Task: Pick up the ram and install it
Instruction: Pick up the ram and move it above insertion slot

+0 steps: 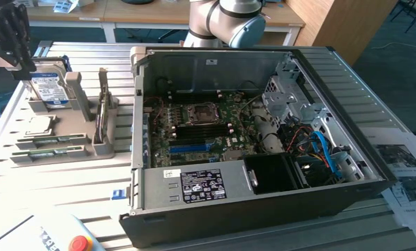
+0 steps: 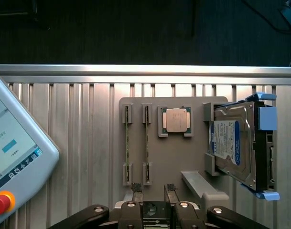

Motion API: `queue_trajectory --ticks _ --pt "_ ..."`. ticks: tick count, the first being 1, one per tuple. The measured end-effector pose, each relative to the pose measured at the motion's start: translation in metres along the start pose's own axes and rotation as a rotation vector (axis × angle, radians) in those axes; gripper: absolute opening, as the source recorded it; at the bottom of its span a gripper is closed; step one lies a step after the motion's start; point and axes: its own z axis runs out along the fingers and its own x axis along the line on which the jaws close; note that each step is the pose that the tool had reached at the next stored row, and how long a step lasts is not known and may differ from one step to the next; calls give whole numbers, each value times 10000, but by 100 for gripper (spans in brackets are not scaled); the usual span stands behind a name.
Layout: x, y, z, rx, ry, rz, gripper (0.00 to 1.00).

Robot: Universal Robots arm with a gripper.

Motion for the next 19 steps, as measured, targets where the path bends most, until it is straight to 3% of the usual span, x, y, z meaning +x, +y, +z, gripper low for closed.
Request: queue_trajectory --ticks 1,7,11,19 --pt "0 0 0 0 1 0 31" --pt "21 -2 60 1 0 0 31" --pt "94 -12 311 1 0 0 31" --pt "120 -16 444 0 0 0 31"
